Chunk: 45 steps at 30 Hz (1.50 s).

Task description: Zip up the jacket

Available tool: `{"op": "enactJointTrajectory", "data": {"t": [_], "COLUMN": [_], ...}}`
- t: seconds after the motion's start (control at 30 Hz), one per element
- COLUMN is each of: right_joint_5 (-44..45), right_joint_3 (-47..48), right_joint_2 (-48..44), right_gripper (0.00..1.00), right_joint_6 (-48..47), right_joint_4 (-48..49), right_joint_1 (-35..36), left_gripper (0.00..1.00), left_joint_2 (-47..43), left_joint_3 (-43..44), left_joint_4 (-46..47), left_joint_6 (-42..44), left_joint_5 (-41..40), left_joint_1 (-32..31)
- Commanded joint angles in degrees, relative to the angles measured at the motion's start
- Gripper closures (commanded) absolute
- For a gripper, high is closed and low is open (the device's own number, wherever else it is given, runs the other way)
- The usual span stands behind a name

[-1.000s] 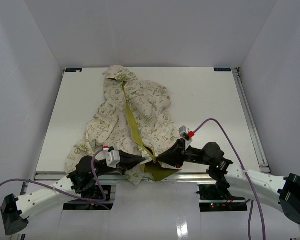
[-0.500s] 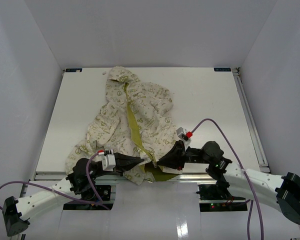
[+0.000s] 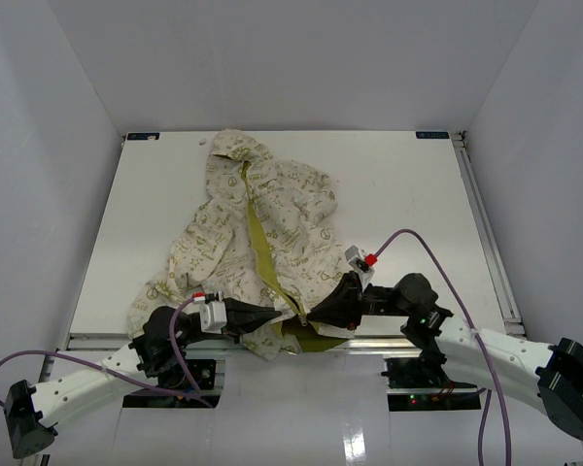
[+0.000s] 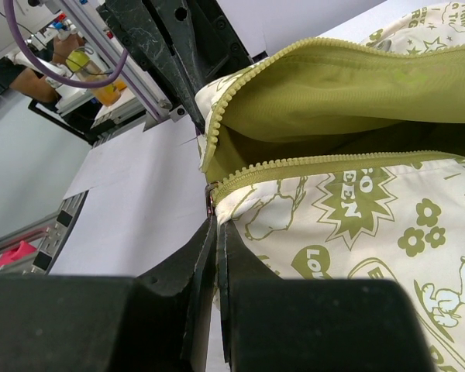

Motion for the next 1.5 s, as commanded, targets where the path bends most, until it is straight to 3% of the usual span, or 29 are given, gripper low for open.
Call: {"op": "enactJointTrajectory", "data": {"t": [0.0,1.47], "right_joint_5": [-1.55,0.0], "right_joint_3": [1.21,0.78], "right_joint_2": [-1.8,0.77], "right_gripper": [0.92,0.92], "right_joint_6": [1.42,5.1], "right_joint_4": [4.07,7.37], "right_joint_1": [-1.13,-2.28], "left_gripper": [1.0,1.0], "left_joint_2": [-0.05,5.06], "left_joint_3": [-0.3,-0.06], "left_joint_4": [1.24,2.59], "left_joint_6": [0.49,2.89], "left_joint_5": [1.97,1.61], "left_joint_1": [0.01,0.01]}}
